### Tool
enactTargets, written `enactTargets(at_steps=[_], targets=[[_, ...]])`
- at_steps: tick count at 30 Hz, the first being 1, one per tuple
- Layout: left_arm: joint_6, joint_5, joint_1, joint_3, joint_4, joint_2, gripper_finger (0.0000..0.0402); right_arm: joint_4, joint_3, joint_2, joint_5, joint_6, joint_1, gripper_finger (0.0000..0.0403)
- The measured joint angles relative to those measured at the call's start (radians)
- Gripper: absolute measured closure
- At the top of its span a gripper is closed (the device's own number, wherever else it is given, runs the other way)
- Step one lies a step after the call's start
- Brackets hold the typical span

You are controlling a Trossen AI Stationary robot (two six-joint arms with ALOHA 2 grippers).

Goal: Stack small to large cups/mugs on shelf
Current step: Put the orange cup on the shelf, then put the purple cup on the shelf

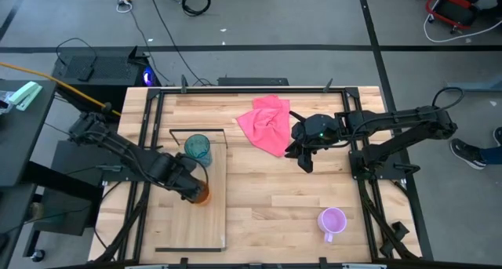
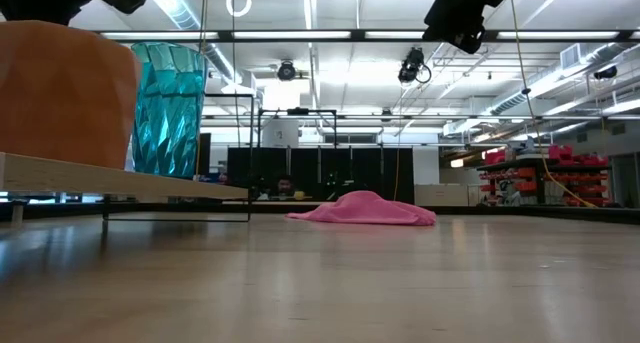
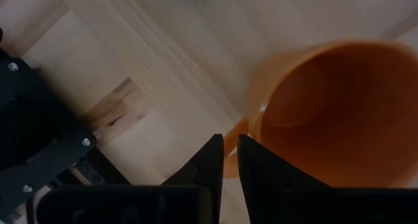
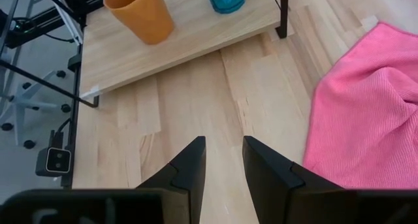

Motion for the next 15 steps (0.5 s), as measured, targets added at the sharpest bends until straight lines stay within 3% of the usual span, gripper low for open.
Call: enactTargets(at_steps=[5, 10, 15], targets=[[-0.080, -0.050, -0.008, 0.001, -0.002, -0.073, 0.0344, 0.000, 0.000, 0.000, 0.000, 0.009, 0.000, 0.0294], [-0.135, -0.181, -0.033, 0.036, 0.008, -0.137, 0.0344, -0.003, 0.000, 0.000, -0.007, 0.036, 0.000, 0.0294], [-0.046, -0.316, -0.035, 0.105, 0.106, -0.149, 0.0352, -0.010, 0.000, 0.000, -0.102, 0.140, 0.000, 0.0294]])
